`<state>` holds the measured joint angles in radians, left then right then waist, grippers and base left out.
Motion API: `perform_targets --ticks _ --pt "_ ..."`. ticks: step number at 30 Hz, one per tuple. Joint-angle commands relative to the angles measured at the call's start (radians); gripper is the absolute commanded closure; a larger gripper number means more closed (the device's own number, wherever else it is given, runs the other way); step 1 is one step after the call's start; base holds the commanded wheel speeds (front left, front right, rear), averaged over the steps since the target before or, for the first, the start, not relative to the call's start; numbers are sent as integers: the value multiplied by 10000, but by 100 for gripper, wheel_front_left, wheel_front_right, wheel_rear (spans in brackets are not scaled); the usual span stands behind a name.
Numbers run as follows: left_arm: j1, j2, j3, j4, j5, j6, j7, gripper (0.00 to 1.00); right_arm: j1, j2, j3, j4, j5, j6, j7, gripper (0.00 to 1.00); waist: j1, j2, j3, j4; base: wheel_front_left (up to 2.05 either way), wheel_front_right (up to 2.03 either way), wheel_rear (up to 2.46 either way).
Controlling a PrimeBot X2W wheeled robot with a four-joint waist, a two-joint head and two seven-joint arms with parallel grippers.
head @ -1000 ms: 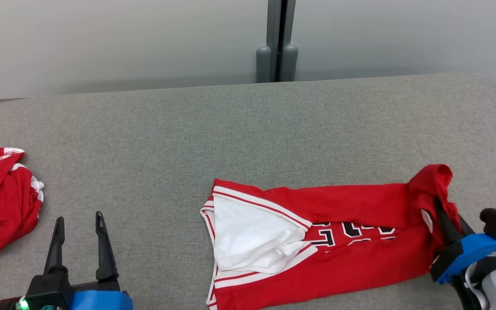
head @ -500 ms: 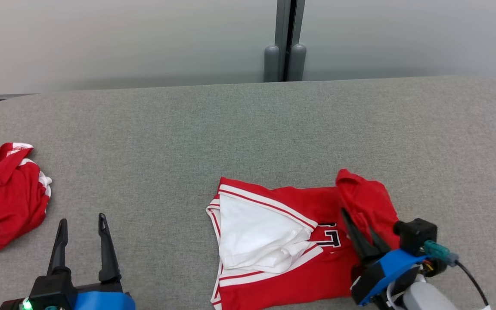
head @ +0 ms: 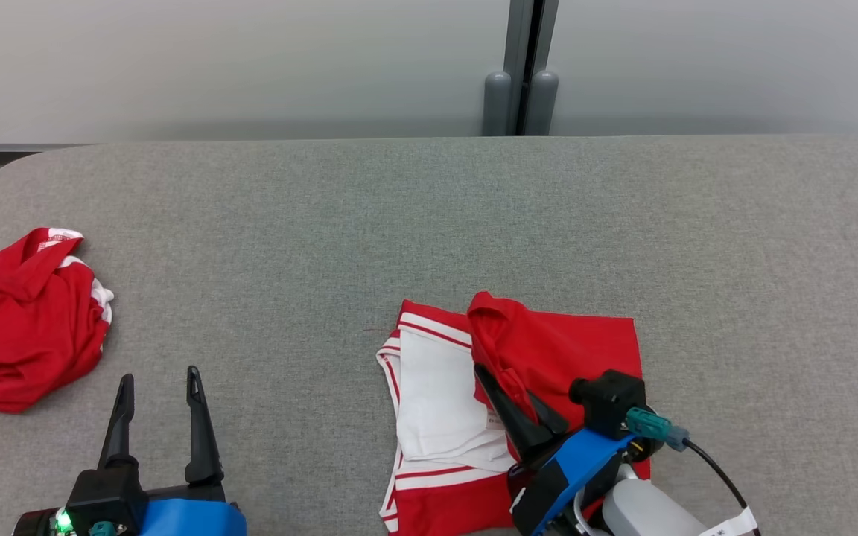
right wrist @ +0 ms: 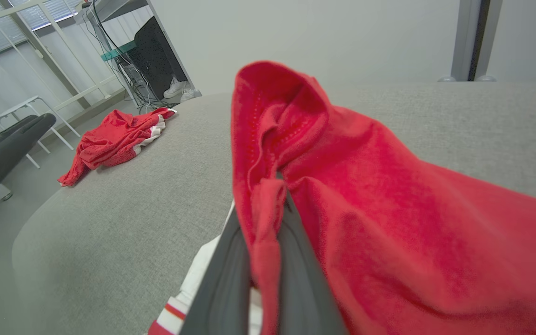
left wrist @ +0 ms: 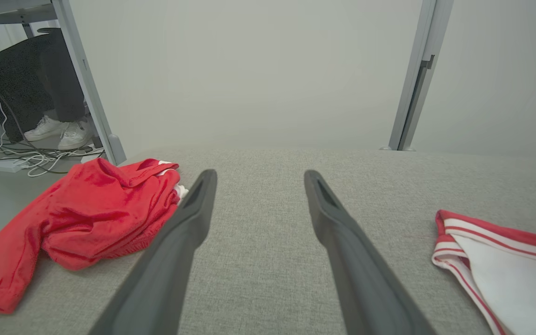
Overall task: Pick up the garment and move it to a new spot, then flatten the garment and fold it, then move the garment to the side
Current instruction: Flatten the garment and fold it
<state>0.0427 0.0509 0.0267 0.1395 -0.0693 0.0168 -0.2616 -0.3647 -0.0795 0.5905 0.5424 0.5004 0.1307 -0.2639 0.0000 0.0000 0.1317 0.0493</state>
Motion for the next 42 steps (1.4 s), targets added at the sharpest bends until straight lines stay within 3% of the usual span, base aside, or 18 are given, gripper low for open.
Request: perform_targets --ticks 1,9,10,11,12,19,30,42 --pt "-171 -7 -11 29 -23 -20 -44 0 -173 82 159 62 103 1 -2 100 0 0 19 55 0 0 0" --pt "-224 -7 -46 65 -88 2 -44 0 -405 294 736 247 447 1 -2 100 0 0 111 225 0 0 0" --pt "-229 -8 -55 67 -78 12 -44 0 -430 295 763 246 464 1 -2 79 0 0 119 223 0 0 0" --pt "-231 -8 -64 73 -86 18 -44 0 -429 297 810 196 525 3 -2 19 0 0 124 221 0 0 0" --pt "-235 -8 -75 81 -99 22 -44 0 -409 299 874 201 595 3 -2 0 0 0 123 216 0 0 0" --pt "-257 -7 -96 66 -108 25 -44 0 -318 171 177 -324 -61 1 -2 0 0 0 9 0 0 0 0" --pt "-36 -7 -122 76 -6 1 -44 0 900 -856 -2377 -2038 -1352 1 -2 0 0 0 -434 -496 0 0 0" --pt "334 -7 -179 50 25 41 -44 0 2674 -579 -4458 -2856 -2143 1 -2 0 0 0 -900 -728 0 0 0"
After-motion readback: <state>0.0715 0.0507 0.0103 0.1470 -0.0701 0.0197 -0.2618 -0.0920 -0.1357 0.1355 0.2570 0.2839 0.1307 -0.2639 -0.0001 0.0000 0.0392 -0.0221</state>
